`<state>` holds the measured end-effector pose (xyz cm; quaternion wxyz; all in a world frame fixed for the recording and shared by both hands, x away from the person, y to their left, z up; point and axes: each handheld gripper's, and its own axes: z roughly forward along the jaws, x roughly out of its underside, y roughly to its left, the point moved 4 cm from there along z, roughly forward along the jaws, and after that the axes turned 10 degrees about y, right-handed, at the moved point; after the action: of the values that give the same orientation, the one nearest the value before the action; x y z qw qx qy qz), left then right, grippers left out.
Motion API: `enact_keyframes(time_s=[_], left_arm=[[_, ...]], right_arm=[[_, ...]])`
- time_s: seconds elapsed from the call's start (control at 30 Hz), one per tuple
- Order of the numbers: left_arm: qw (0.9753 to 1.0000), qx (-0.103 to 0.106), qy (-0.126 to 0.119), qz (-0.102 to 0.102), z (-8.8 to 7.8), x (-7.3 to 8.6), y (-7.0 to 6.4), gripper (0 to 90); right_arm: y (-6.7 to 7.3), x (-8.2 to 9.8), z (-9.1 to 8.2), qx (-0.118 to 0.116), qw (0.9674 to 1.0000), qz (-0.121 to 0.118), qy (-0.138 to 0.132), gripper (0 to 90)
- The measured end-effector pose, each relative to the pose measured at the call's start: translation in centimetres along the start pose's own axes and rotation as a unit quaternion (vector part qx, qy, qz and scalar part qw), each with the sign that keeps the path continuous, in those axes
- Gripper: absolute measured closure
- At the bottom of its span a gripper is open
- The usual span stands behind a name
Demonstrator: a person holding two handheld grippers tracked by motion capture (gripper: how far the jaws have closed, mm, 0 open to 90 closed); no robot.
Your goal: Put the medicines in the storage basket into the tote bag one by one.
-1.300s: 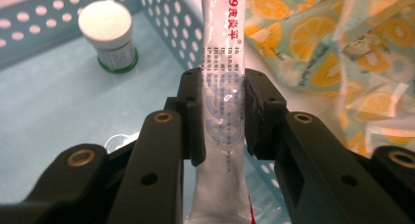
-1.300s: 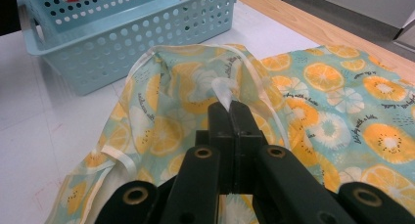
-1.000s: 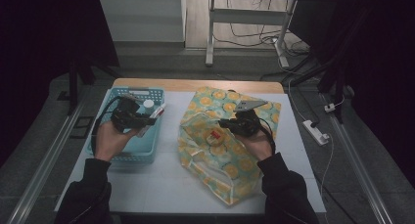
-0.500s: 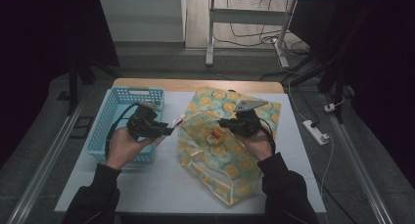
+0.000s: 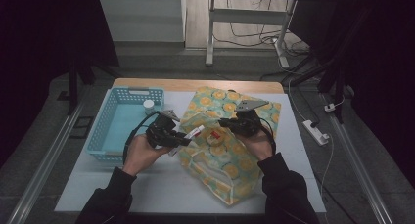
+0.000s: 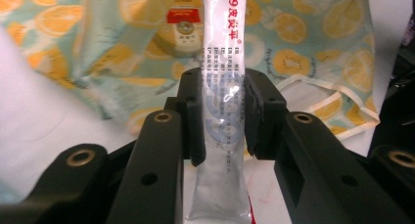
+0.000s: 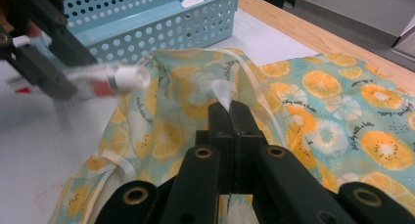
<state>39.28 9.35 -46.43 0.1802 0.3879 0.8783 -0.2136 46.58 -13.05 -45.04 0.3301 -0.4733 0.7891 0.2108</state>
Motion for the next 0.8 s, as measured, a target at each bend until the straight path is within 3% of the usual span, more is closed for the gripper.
enact_keyframes(time_s=[0.3, 0.8], left_arm=[[0.9998, 0.009, 0.013, 0.010, 2.1, -1.0, -0.7, 71.2], [0.9992, 0.016, 0.030, 0.022, 5.9, -4.4, -1.4, 71.2]], right_arm=[[0.1, -0.1, -0.1, -0.001, 1.0000, -0.001, -0.003, 89.9], [0.3, -0.3, -0.3, -0.001, 1.0000, -0.006, -0.007, 89.9]])
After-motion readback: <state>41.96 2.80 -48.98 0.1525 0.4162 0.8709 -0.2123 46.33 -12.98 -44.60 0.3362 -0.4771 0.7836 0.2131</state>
